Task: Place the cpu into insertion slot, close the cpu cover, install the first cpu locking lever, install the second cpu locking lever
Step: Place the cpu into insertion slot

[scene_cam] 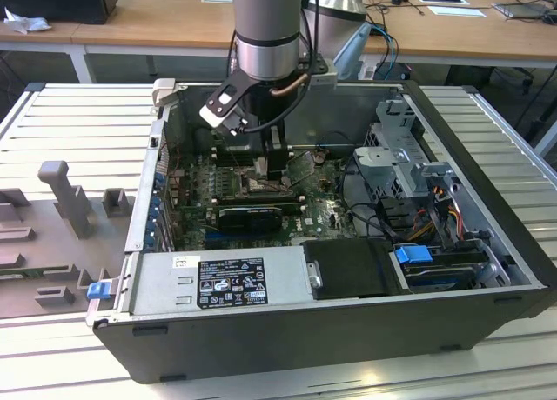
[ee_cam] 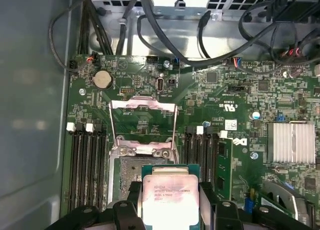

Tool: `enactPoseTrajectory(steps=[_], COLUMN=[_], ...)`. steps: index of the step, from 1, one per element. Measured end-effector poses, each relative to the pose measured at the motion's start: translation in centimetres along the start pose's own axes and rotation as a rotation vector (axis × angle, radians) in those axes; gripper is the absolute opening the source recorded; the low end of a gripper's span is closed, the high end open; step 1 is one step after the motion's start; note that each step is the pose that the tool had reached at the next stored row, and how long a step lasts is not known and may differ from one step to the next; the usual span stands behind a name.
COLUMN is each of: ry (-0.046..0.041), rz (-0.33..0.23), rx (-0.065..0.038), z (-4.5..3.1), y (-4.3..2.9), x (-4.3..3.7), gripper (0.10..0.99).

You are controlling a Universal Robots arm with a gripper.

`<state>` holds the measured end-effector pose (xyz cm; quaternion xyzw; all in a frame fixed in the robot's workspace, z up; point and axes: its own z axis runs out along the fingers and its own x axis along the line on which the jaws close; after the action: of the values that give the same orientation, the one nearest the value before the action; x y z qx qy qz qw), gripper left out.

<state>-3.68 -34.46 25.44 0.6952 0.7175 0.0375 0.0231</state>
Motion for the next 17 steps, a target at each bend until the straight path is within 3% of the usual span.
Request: enactPoseTrajectory(steps=[4, 7, 17], ry=[0.0006, 0.0007, 0.0009], rz=[0.0, 0.0, 0.0], rx=[0.0, 0.0, 0.0], z=[0.43, 1.23, 1.36], y=[-0.05, -0.21, -0.74], x=[0.28, 0.69, 0.93], gripper=[0.541, 0.541, 0.541])
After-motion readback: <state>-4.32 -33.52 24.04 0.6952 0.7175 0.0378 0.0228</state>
